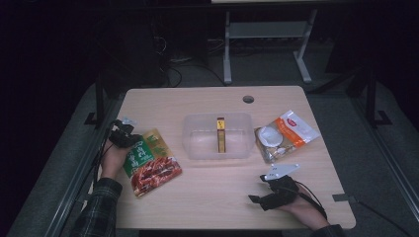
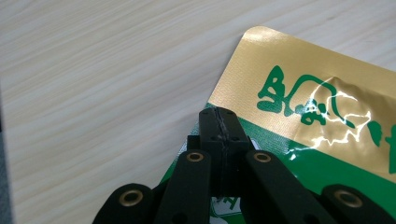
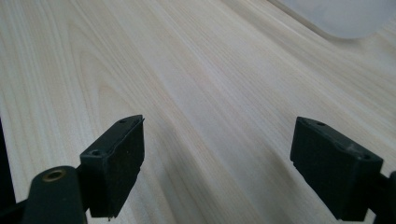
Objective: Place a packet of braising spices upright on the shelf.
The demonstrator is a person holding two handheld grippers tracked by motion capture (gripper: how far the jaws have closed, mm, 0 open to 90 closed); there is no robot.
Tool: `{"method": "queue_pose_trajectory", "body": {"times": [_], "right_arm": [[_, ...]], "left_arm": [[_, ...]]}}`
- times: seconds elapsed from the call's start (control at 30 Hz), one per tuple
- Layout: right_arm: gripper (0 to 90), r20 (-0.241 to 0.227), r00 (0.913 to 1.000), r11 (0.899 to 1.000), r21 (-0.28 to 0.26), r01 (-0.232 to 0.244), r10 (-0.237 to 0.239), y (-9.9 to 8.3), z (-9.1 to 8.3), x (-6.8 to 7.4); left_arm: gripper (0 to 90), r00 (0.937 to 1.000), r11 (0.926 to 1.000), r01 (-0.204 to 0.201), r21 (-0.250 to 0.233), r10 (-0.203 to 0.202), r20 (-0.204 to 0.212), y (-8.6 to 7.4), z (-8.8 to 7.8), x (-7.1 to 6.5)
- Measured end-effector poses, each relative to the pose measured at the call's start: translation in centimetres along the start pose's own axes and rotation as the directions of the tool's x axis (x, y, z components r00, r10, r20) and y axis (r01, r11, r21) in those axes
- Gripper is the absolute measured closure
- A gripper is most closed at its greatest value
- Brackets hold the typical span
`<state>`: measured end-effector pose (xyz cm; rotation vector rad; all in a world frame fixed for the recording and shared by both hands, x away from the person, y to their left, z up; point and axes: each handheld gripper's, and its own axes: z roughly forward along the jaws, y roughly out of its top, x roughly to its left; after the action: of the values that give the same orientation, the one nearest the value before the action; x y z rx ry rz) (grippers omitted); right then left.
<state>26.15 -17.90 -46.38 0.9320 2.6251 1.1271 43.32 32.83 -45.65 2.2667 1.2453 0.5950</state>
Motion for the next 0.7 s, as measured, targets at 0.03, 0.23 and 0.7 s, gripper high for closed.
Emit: {"method": "queue_pose_trajectory", "body": {"times": [0.03, 0.23, 0.7], "right_arm": [[17.4, 0.001, 1.0, 1.0, -0.001, 0.001, -0.001, 0.0, 0.0, 0.0], [17.4, 0.0, 1.0, 1.0, 0.003, -0.001, 0.001, 0.1, 0.0, 0.1], [17.4, 0.003, 1.0, 1.0, -0.004, 0.0, 0.0, 0.1, -0.1, 0.2]], "left_arm": [[90.0, 0.9999, 1.0, -0.005, -0.001, 0.005, 0.012, 0.1, 0.0, -0.4], [90.0, 0.9973, 0.9989, -0.046, -0.007, 0.046, 0.058, 0.8, 0.2, -1.9], [90.0, 0.9761, 0.9953, -0.094, -0.025, 0.097, 0.195, 1.5, 0.2, -5.1]]}}
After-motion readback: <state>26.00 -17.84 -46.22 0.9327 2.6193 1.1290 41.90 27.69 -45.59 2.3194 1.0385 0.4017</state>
